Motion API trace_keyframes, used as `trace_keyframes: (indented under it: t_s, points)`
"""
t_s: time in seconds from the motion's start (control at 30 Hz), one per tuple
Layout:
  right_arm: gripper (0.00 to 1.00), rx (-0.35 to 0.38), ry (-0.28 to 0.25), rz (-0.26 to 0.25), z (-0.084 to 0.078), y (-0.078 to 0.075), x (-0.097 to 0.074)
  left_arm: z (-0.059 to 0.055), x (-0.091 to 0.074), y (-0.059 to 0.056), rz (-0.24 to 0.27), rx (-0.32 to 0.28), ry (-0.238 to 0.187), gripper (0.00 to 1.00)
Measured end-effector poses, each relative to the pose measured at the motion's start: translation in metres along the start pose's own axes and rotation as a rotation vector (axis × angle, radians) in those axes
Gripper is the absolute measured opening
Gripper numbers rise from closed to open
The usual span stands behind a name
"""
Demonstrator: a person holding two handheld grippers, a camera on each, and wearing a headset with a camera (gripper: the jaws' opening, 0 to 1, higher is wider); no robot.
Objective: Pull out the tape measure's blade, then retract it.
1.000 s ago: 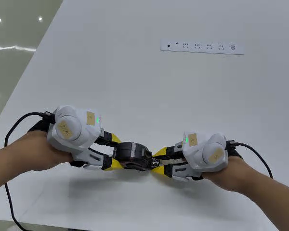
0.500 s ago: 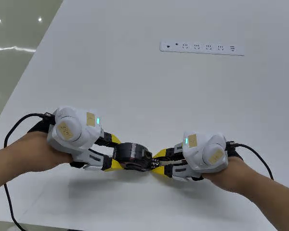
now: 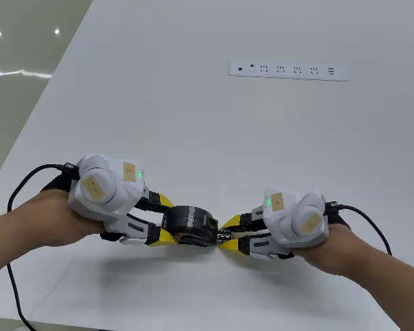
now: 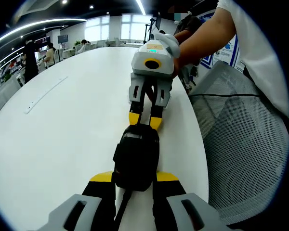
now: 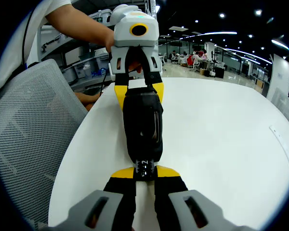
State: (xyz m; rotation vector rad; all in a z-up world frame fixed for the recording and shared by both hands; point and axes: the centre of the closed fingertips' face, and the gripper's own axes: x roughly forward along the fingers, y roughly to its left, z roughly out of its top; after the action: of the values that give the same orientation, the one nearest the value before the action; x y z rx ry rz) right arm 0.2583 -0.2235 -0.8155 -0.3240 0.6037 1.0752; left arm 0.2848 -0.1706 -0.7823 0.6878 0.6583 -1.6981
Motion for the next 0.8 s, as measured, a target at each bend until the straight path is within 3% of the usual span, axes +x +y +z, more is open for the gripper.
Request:
trace_keyframes:
  t_s: [0.8]
  points:
    - [0.11,-0.005,0.028,-0.003,-0.015,-0.002,-0.033,-0.003,-0.002,0.002,0.000,0.008,0.011,0.25]
